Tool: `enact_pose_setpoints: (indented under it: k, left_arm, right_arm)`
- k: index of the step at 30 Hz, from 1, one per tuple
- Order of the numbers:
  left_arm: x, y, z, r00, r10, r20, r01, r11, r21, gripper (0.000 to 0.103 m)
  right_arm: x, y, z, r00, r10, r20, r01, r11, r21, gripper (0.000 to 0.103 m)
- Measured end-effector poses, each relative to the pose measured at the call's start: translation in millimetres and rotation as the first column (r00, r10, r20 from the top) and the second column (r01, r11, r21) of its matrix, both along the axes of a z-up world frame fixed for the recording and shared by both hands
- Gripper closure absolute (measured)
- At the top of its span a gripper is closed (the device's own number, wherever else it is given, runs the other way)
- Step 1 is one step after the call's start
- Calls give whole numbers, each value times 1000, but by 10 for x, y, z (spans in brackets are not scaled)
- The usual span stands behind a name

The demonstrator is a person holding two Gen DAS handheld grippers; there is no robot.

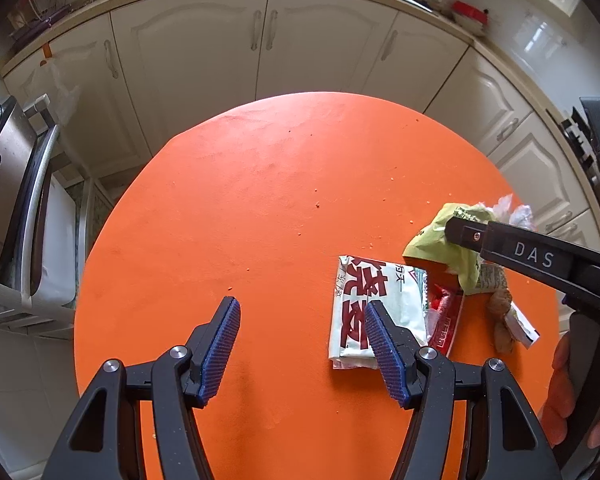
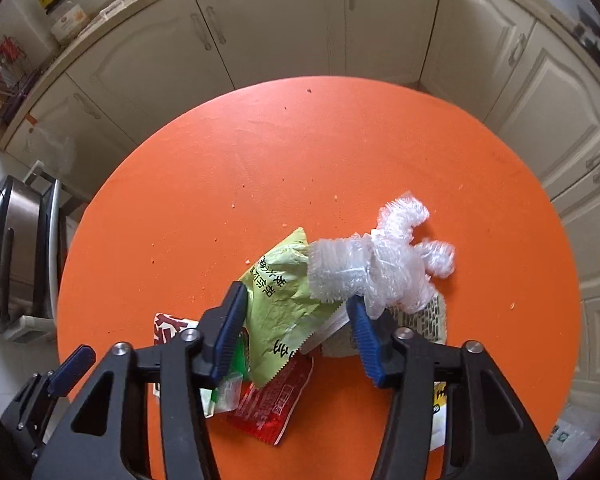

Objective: Collect trash
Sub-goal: 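Close the right gripper on the green packet with plastic wrap, then grasp the white-and-red noodle packet with the left gripper while the right holds the green packet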

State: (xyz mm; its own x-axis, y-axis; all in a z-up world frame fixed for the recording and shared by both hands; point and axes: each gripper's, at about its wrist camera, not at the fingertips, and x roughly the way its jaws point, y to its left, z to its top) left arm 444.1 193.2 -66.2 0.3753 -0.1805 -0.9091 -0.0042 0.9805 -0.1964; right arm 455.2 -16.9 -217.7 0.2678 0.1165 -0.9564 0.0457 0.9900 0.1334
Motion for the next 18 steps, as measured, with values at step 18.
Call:
enact_pose_setpoints:
  k: [18]
  left_arm:
    - [20, -219, 63, 999, -49, 9, 49, 999, 5, 43]
  right_arm:
    - [-462, -242, 613, 988, 20, 154, -36, 994, 100, 82]
